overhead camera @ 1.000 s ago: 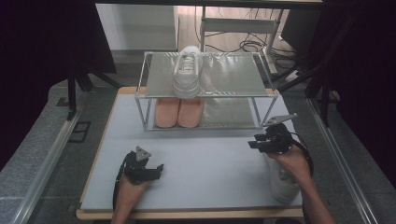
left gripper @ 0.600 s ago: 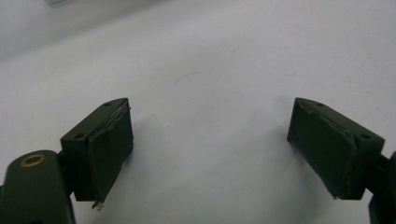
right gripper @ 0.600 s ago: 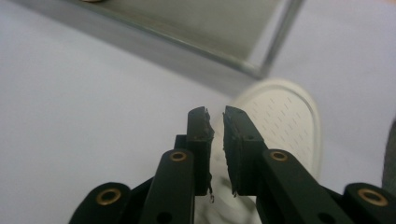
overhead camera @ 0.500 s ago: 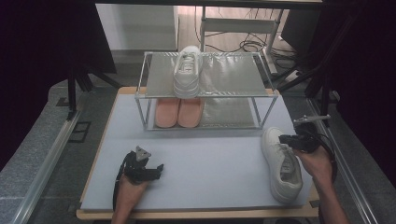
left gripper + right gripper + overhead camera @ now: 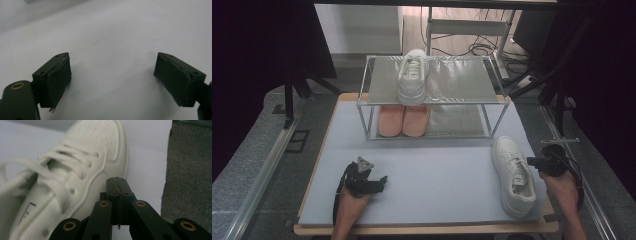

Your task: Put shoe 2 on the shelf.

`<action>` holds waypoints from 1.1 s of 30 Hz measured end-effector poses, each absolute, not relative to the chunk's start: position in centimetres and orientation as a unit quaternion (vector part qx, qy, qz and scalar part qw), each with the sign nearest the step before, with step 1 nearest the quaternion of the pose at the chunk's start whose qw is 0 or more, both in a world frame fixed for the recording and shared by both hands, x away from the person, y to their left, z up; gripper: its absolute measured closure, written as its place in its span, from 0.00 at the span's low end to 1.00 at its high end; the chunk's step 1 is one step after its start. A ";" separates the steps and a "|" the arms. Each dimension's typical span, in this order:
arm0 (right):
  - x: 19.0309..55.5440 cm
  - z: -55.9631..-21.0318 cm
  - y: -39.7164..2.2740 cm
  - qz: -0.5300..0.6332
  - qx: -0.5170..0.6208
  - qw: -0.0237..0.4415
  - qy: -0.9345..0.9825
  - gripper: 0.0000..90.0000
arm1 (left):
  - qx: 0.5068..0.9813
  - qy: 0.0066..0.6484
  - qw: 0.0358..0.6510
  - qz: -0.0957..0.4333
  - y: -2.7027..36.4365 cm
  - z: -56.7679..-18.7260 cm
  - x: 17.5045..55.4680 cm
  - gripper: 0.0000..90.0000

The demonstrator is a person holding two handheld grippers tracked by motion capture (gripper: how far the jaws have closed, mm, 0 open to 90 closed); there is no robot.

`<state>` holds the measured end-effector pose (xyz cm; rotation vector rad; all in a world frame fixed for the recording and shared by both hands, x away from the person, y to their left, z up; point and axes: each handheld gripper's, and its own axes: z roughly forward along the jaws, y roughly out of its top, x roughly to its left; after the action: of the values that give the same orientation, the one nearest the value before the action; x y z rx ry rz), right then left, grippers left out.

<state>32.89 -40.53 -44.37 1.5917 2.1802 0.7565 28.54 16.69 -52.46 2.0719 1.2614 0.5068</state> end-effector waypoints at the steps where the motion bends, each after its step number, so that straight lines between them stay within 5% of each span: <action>1: 32.6 -44.7 -40.6 0.263 0.562 0.165 0.767 1.00 | 0.790 0.481 0.326 0.193 16.7 -52.5 28.5 0.16; 33: 31.4 -46.1 -37.1 0.293 0.546 0.136 0.773 1.00 | 0.791 0.481 0.325 0.194 16.7 -52.5 28.5 0.16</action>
<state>31.39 -37.10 -46.08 1.5809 2.2379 0.8474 28.54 16.69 -52.46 2.0725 1.2616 0.5082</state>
